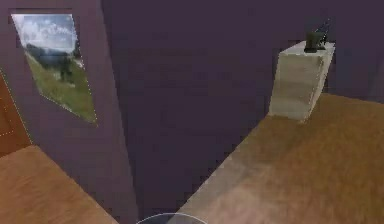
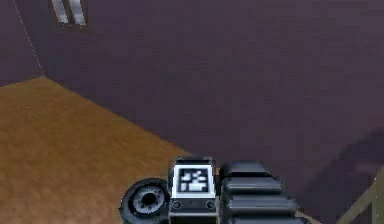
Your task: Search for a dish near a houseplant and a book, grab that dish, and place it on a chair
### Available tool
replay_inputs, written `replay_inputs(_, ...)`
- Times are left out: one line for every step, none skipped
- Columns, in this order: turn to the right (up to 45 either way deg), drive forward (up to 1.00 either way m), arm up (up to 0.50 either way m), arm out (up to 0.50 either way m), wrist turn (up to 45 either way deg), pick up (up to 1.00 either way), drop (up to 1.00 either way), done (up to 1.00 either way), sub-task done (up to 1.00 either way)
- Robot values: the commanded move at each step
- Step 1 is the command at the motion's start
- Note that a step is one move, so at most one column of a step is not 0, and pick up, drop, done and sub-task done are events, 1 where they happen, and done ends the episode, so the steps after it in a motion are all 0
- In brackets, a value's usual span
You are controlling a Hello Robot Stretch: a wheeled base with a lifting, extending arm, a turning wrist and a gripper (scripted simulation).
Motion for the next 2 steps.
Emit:
replay_inputs(45.0, 0.00, 0.00, 0.00, 0.0, 0.00, 0.00, 0.00, 0.00)
replay_inputs(45.0, 0.00, 0.00, 0.00, 0.0, 0.00, 0.00, 0.00, 0.00)
